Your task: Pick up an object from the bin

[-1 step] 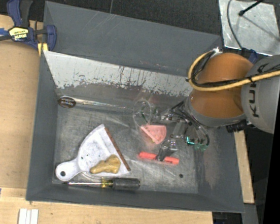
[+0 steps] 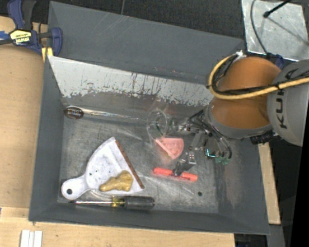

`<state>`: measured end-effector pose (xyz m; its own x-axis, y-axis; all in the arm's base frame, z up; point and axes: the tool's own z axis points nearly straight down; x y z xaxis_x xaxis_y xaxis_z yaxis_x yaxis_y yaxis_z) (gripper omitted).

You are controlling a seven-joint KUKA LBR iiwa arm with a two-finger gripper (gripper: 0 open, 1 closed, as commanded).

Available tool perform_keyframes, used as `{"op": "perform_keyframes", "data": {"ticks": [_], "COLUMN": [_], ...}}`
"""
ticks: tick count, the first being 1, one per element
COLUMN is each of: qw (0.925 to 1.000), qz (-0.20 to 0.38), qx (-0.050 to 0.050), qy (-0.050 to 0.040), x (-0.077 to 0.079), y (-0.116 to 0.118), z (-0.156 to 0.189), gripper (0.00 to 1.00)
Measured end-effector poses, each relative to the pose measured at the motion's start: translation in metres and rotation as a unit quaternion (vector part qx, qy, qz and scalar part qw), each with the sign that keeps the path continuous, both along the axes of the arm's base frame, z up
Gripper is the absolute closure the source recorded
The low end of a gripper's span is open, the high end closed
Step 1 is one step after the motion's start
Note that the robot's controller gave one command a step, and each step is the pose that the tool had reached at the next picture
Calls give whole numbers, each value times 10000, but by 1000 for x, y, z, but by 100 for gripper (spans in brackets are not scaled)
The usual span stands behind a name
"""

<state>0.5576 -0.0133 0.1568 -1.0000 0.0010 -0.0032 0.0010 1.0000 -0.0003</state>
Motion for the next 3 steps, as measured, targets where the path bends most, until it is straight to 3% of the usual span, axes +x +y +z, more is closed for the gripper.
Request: {"op": "perform_keyframes", "data": {"ticks": [1,2,3], "qw": [10000,9966,9966], "qz": [-11,818,817], "qx": [-4,-2,-1], "qy": [-52,-114,-113], "x": [39,57,57], "y": [-1,7,7], "z": [-37,-79,-79], "gripper": [0,100,100]}}
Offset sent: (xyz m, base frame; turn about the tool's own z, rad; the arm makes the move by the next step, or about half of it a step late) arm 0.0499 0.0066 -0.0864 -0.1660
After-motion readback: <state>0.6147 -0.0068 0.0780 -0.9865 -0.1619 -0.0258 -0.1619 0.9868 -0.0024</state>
